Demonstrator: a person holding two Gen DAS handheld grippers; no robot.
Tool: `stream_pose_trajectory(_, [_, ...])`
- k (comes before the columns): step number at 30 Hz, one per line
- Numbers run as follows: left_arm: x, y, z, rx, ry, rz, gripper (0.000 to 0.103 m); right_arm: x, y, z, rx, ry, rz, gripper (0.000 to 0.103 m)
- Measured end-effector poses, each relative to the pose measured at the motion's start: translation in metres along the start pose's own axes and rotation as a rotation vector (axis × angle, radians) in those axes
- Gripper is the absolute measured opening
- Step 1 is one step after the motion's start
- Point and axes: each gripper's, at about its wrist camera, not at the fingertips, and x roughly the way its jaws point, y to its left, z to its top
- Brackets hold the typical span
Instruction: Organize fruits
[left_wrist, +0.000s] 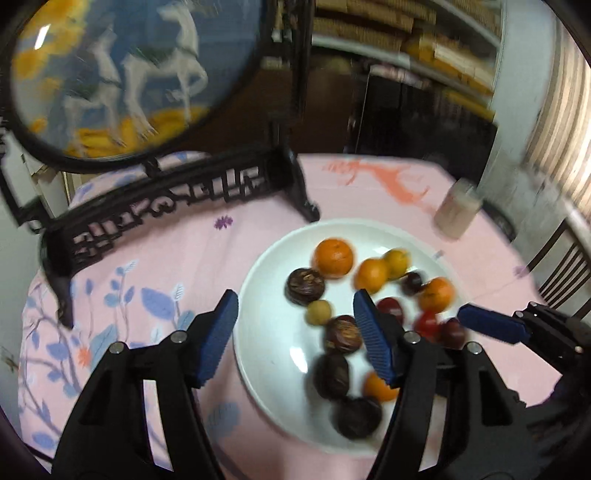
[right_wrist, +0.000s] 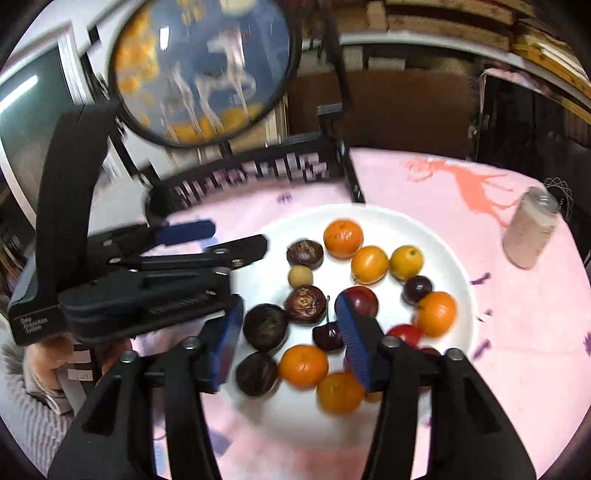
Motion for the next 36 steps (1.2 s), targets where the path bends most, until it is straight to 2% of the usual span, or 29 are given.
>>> stream_pose_trajectory(2, [-0.024, -0.008, -0.002, 0.007, -0.035, 0.017, 0.068, -0.028, 0.004, -0.001, -0.006, -0.076, -0.026, 0.067])
stream_pose_trajectory(6, [-0.073, -0.034, -0.018, 0.044, -0.096, 0.041, 0.07, -0.075, 0.011, -0.013, -0.006, -0.151, -0.049, 0.067])
stream_pose_trajectory(7, [-0.083, -0.039, -0.024, 0.053, -0.111, 0.047, 0.072, -0.09, 0.011, -0.019, 0.011, -0.19, -0.045, 0.07])
stream_pose_trajectory(8, [-0.094, -0.044, -0.03, 0.061, -0.13, 0.06, 0.08, -0.102, 0.01, -0.025, 0.026, -0.228, -0.037, 0.075])
stream_pose_trajectory(9, [-0.106, -0.049, -0.039, 0.068, -0.166, 0.094, 0.091, -0.111, 0.01, -0.03, 0.035, -0.252, -0.033, 0.092])
stream_pose_trajectory(10, [-0.115, -0.053, -0.047, 0.072, -0.195, 0.126, 0.094, -0.123, 0.008, -0.04, 0.047, -0.287, -0.026, 0.102])
stream_pose_trajectory(12, [-0.13, -0.06, -0.067, 0.086, -0.239, 0.171, 0.095, -0.138, 0.009, -0.057, 0.043, -0.319, -0.004, 0.102])
stream_pose_trajectory(18, [-0.129, -0.057, -0.113, 0.039, -0.17, 0.185, 0.097, -0.138, 0.012, -0.094, 0.032, -0.251, -0.085, 0.102])
stream_pose_trajectory(22, [-0.116, -0.051, -0.107, 0.003, -0.116, 0.225, 0.1, -0.137, 0.023, -0.088, -0.01, -0.254, -0.168, 0.102])
stream_pose_trajectory(24, [-0.113, -0.052, -0.109, 0.005, -0.123, 0.244, 0.101, -0.134, 0.032, -0.082, -0.058, -0.249, -0.197, 0.102])
stream_pose_trajectory(26, [-0.109, -0.053, -0.117, 0.007, -0.12, 0.225, 0.101, -0.122, 0.036, -0.085, -0.096, -0.218, -0.212, 0.102])
stream_pose_trajectory(28, [-0.094, -0.053, -0.131, 0.014, -0.079, 0.192, 0.101, -0.107, 0.034, -0.094, -0.101, -0.189, -0.214, 0.102])
stream_pose_trajectory(32, [-0.065, -0.042, -0.159, 0.007, 0.016, 0.22, 0.101, -0.068, 0.005, -0.125, -0.001, -0.107, -0.216, 0.102])
stream_pose_trajectory(34, [-0.058, -0.032, -0.168, -0.035, 0.058, 0.247, 0.101, -0.05, -0.018, -0.138, 0.12, 0.001, -0.183, 0.102])
stream_pose_trajectory(36, [-0.061, -0.028, -0.173, -0.076, 0.049, 0.207, 0.101, -0.047, -0.029, -0.146, 0.193, 0.043, -0.185, 0.102])
